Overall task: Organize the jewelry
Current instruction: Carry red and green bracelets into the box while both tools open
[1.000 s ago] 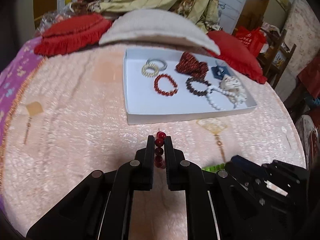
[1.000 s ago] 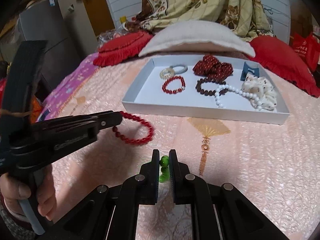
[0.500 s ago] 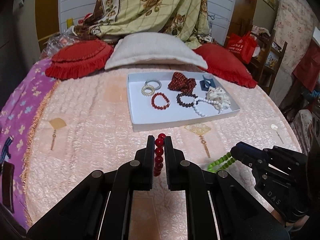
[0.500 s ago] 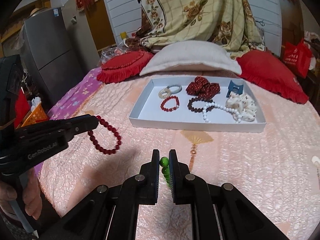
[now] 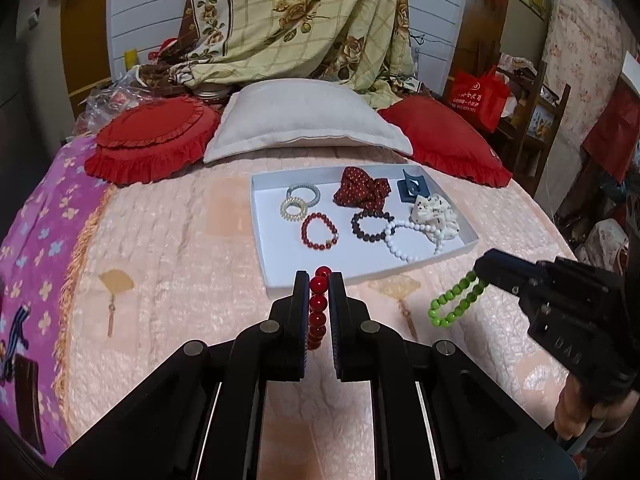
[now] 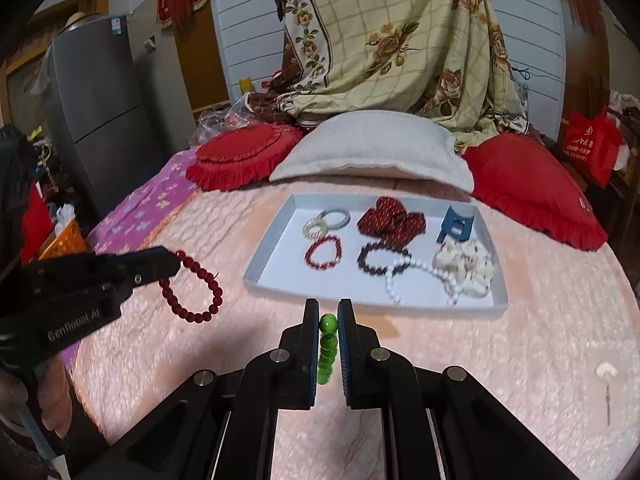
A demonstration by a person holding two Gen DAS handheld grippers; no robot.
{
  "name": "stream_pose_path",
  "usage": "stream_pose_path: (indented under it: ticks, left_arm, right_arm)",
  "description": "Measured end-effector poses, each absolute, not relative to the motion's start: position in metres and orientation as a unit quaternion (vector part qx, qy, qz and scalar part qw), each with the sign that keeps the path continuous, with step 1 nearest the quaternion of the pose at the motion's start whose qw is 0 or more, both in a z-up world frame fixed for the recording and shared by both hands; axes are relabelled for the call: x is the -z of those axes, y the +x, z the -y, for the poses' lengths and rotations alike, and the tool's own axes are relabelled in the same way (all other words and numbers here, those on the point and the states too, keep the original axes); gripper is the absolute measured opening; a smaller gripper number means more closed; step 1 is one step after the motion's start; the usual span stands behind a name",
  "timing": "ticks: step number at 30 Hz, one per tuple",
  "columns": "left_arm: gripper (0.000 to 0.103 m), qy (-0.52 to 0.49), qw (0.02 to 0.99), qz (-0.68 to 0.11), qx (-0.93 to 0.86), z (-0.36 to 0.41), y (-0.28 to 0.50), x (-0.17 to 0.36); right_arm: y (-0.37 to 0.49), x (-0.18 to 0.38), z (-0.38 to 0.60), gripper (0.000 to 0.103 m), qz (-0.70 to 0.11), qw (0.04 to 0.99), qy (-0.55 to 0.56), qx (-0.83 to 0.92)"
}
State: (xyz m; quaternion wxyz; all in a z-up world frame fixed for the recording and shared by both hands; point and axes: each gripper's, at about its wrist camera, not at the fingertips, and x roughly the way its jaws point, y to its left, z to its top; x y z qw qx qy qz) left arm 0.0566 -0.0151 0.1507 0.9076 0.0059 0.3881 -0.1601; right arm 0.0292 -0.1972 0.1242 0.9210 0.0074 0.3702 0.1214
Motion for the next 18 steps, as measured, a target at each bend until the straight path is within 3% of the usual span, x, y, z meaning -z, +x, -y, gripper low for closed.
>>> stream_pose_path:
  ticks: [9,18]
  left_arm:
    - [0.008,0.033,0.901,-0.4,0.163,0.034,0.127,-0.142]
    - [0.008,-0.013,0.873,-0.461,0.158,0.04,0.185,-0.09]
  right_arm:
    - [0.095,-0.121,0.211,0.009,-0.392,0.914,0.018,-0.103]
    - [0.149,-0.085,0.203,0.009,-0.429,0.896,0.046,-0.107]
